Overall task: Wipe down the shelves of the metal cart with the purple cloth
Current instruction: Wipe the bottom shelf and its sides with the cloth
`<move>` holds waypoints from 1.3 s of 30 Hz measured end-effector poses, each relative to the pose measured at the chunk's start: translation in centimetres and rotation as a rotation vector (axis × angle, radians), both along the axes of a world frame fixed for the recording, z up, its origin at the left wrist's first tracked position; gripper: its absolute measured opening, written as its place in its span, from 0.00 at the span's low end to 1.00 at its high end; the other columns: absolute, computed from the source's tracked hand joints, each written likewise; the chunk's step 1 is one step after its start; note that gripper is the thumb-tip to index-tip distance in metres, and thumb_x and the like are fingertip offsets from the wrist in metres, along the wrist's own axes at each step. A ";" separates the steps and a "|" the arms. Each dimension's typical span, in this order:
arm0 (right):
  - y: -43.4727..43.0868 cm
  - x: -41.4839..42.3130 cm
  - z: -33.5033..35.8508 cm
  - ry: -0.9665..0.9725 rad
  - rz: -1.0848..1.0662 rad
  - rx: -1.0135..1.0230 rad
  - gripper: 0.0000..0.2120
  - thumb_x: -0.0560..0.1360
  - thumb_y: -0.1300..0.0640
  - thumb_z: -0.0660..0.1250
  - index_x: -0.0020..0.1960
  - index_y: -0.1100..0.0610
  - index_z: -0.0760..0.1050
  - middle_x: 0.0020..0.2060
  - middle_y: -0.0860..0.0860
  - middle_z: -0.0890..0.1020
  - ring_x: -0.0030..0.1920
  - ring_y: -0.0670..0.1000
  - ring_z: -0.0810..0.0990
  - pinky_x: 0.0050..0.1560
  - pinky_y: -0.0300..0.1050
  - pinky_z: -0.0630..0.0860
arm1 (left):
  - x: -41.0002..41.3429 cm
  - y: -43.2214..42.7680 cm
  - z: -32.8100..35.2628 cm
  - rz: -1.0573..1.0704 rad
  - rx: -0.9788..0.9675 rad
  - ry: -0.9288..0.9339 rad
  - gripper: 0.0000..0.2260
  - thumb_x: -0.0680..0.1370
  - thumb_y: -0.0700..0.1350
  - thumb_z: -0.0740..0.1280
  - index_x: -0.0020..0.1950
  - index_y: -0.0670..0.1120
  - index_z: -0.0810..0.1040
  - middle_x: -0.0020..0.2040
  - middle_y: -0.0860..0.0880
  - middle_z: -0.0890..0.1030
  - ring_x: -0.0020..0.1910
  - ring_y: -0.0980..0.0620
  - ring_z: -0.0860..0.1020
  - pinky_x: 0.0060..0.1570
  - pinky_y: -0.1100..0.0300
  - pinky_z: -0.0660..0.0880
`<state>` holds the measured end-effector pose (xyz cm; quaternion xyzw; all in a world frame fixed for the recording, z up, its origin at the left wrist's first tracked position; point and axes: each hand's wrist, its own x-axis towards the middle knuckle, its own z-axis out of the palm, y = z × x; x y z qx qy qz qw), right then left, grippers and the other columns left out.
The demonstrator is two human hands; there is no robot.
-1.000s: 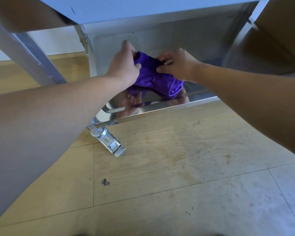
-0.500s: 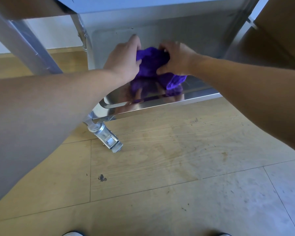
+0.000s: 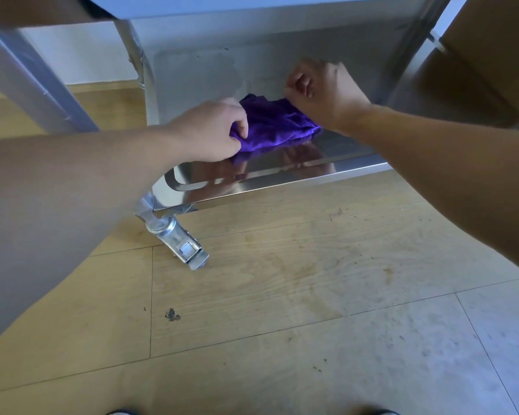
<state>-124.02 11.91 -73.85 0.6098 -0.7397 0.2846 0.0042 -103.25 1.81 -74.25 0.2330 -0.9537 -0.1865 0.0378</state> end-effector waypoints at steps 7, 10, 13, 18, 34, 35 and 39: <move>-1.8 4.2 -3.3 0.153 0.017 0.258 0.25 0.79 0.41 0.55 0.73 0.46 0.62 0.73 0.51 0.65 0.73 0.58 0.61 0.70 0.59 0.60 | -1.1 -0.9 0.0 0.241 -0.213 0.126 0.09 0.75 0.39 0.59 0.47 0.43 0.79 0.52 0.41 0.77 0.51 0.38 0.76 0.51 0.47 0.74; -1.9 4.5 -4.5 0.326 0.082 0.397 0.26 0.78 0.33 0.46 0.74 0.35 0.52 0.76 0.47 0.59 0.75 0.59 0.56 0.72 0.67 0.51 | -1.1 -1.2 -0.9 0.225 -0.208 0.086 0.08 0.76 0.41 0.61 0.45 0.43 0.79 0.50 0.40 0.77 0.51 0.37 0.76 0.50 0.47 0.74; -1.2 2.5 -4.6 0.362 0.078 0.403 0.23 0.80 0.37 0.44 0.74 0.34 0.52 0.76 0.46 0.59 0.75 0.55 0.58 0.73 0.64 0.52 | -1.5 -1.0 -1.4 0.202 -0.173 0.093 0.07 0.75 0.41 0.61 0.45 0.45 0.79 0.52 0.42 0.77 0.51 0.38 0.76 0.50 0.47 0.74; 1.3 -2.5 -5.1 0.317 -0.128 0.408 0.22 0.80 0.38 0.45 0.74 0.33 0.51 0.75 0.46 0.60 0.75 0.55 0.58 0.74 0.63 0.51 | -3.9 0.7 -1.7 0.147 -0.161 0.132 0.08 0.76 0.41 0.61 0.51 0.46 0.78 0.56 0.44 0.76 0.53 0.40 0.75 0.50 0.48 0.74; 14.3 -16.4 -4.0 0.169 -0.526 0.519 0.23 0.79 0.36 0.47 0.74 0.34 0.53 0.75 0.46 0.60 0.74 0.57 0.60 0.74 0.60 0.51 | -15.6 8.7 -3.8 -0.046 -0.068 0.240 0.09 0.78 0.44 0.59 0.54 0.48 0.77 0.58 0.50 0.76 0.53 0.45 0.77 0.52 0.48 0.74; 15.1 -17.3 -3.9 0.157 -0.553 0.522 0.23 0.79 0.36 0.47 0.74 0.34 0.53 0.75 0.46 0.60 0.74 0.57 0.60 0.74 0.61 0.51 | -16.1 9.0 -4.0 -0.044 -0.071 0.237 0.09 0.78 0.44 0.59 0.54 0.48 0.77 0.58 0.50 0.77 0.53 0.45 0.77 0.53 0.48 0.74; 18.0 -20.7 -3.9 0.126 -0.672 0.551 0.23 0.79 0.36 0.46 0.74 0.34 0.52 0.76 0.46 0.60 0.74 0.57 0.60 0.73 0.61 0.52 | -16.8 9.6 -5.1 -0.030 -0.136 0.259 0.06 0.76 0.43 0.61 0.47 0.49 0.77 0.54 0.51 0.77 0.53 0.46 0.76 0.55 0.48 0.72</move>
